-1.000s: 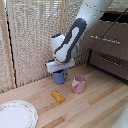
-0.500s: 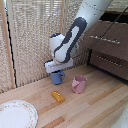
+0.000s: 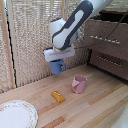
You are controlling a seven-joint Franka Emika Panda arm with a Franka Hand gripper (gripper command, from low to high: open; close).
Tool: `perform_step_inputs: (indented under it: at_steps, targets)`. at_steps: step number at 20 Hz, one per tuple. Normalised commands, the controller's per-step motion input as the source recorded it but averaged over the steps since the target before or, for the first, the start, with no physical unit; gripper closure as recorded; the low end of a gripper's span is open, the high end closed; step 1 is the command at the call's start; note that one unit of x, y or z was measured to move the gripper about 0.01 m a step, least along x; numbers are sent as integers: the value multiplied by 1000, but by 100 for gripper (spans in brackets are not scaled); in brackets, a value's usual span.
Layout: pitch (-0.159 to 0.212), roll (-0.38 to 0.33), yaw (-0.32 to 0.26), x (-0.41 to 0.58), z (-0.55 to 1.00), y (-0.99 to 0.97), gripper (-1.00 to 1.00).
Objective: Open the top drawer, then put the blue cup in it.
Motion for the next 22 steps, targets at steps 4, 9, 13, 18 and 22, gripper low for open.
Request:
perform_step_inputs:
  at_steps: [4, 9, 13, 18, 22]
  targets:
    - [-4, 0, -339, 0, 856, 0, 100]
    - [0, 0, -345, 0, 829, 0, 100]
    - [0, 0, -347, 0, 815, 0, 100]
    - [0, 0, -346, 0, 822, 0, 100]
    - [0, 0, -345, 0, 826, 0, 100]
